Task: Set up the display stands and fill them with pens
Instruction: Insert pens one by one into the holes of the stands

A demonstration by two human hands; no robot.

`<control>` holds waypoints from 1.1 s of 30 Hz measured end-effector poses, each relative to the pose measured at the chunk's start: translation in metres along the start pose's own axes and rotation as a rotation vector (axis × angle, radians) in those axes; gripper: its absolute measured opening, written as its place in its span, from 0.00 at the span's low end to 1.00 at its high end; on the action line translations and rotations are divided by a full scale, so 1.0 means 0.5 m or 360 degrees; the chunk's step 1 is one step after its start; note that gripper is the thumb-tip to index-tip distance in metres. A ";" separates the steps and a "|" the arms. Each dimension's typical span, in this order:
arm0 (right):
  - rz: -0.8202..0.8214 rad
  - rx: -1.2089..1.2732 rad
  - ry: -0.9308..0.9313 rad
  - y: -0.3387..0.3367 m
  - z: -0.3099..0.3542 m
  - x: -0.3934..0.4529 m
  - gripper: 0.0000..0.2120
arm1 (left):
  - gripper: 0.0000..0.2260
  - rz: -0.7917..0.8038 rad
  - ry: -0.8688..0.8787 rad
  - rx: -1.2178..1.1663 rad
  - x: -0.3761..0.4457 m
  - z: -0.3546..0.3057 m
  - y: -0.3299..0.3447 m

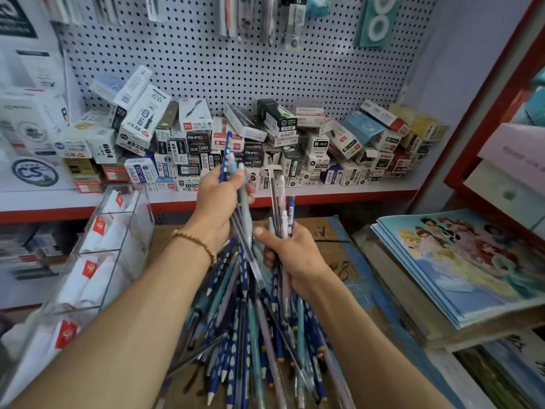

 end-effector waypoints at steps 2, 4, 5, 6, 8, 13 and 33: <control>0.0033 -0.0019 0.0021 0.017 -0.004 0.006 0.10 | 0.03 -0.0070 -0.0031 -0.0091 0.002 0.007 -0.027; 0.0051 -0.0028 0.0045 0.030 -0.007 0.015 0.12 | 0.04 -0.0117 -0.0058 -0.0171 0.001 0.014 -0.051; 0.0070 -0.0040 0.0059 0.037 -0.007 0.020 0.11 | 0.04 -0.0140 -0.0066 -0.0205 0.000 0.017 -0.062; 0.0102 -0.0061 0.0071 0.046 -0.007 0.024 0.10 | 0.05 -0.0161 -0.0070 -0.0241 -0.002 0.018 -0.071; 0.0186 -0.0112 0.0095 0.067 -0.007 0.032 0.08 | 0.05 -0.0185 -0.0073 -0.0344 -0.004 0.017 -0.085; 0.0277 -0.0212 0.0159 0.086 -0.011 0.036 0.11 | 0.04 -0.0182 -0.0074 -0.0434 -0.003 0.003 -0.100; -0.0245 -0.0505 0.0275 -0.104 0.008 -0.049 0.11 | 0.10 -0.0440 -0.0010 0.0105 -0.033 0.021 -0.053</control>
Point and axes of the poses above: each hand's wrist, its own x-axis towards the middle knuckle, its own y-axis out of the palm, z = x × y, the point moved 9 cm from there along x, towards the middle knuckle, and after that the axes turned 13 degrees about z, right-handed, at the moved point
